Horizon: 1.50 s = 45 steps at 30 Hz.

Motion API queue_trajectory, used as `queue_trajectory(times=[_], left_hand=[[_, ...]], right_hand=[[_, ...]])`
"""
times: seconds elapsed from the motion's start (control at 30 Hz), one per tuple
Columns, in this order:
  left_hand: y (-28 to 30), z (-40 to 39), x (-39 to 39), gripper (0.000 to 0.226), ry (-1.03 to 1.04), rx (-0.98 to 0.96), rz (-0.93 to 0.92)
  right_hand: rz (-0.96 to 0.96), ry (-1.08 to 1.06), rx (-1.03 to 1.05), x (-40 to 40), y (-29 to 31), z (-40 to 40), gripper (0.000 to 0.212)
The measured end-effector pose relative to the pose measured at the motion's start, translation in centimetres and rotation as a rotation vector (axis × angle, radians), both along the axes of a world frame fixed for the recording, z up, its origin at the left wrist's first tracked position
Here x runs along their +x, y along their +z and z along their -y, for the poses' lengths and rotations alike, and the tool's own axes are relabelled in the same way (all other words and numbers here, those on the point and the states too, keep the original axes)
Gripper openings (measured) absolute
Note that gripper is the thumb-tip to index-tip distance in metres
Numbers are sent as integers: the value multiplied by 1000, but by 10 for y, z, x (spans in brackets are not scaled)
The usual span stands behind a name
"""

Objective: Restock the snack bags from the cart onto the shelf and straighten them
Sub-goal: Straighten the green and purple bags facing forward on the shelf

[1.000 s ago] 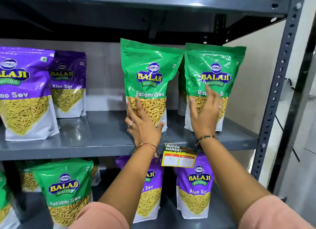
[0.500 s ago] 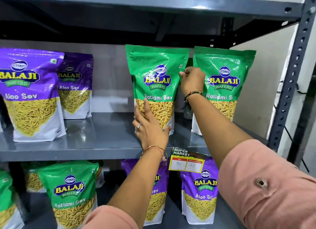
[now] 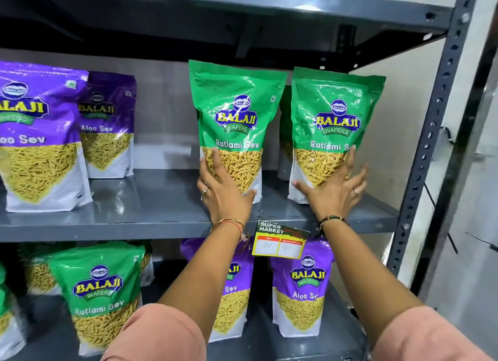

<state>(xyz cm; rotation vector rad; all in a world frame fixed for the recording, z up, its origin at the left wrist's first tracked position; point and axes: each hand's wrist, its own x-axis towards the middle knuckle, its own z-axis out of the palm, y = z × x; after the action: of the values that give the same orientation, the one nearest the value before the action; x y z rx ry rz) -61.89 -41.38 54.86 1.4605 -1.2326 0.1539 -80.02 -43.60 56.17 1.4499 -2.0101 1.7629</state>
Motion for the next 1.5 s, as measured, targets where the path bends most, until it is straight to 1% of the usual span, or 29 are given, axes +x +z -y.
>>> queue_trajectory(times=[0.07,0.2,0.3,0.37,0.47,0.53,0.6,0.67,0.73,0.8,0.87,0.93,1.0,1.1,1.2,1.27,1.37,1.5], left_hand=[[1,0,0,121,7,11,16],[2,-2,0,121,11,26,22],[5,-7,1,123,-26,23,17],[9,-15,14,121,-30,-28,13],[13,-30,60,103,58,-171,64],[12,-43,107,89,145,-248,82],[12,-56,159,80,226,-282,87],[11,-68,213,78,292,-289,89],[8,-81,269,77,348,-283,78],[5,-93,325,79,397,-243,36],[5,-101,380,87,435,-185,-57],[10,-103,431,98,462,-145,-111],[14,-102,458,113,440,-123,-115],[16,-91,499,130,386,-58,-125],[10,-81,520,137,365,26,-177],[6,-79,523,135,357,73,-197],[5,-78,524,130,350,88,-200],[4,-80,525,130,348,111,-173]], right_hand=[[2,49,55,-3,-4,3,136],[21,85,72,-3,-4,8,127],[30,14,79,1,-2,2,129],[-19,-53,-19,17,5,-8,127],[-77,-38,-295,68,26,-26,106],[-61,57,-418,120,42,-40,96],[-52,204,-479,179,50,-53,88],[-91,351,-497,237,48,-64,79],[-112,508,-452,297,40,-74,74],[-112,631,-375,353,29,-83,78],[-110,687,-308,408,18,-90,86],[-72,666,-221,458,12,-94,103],[-38,618,-110,481,6,-91,120],[-69,506,10,509,-5,-81,134],[-111,430,13,516,-10,-73,135],[-110,426,20,517,-10,-67,135],[-106,436,43,517,-7,-60,134],[-122,436,59,517,-5,-55,132]])
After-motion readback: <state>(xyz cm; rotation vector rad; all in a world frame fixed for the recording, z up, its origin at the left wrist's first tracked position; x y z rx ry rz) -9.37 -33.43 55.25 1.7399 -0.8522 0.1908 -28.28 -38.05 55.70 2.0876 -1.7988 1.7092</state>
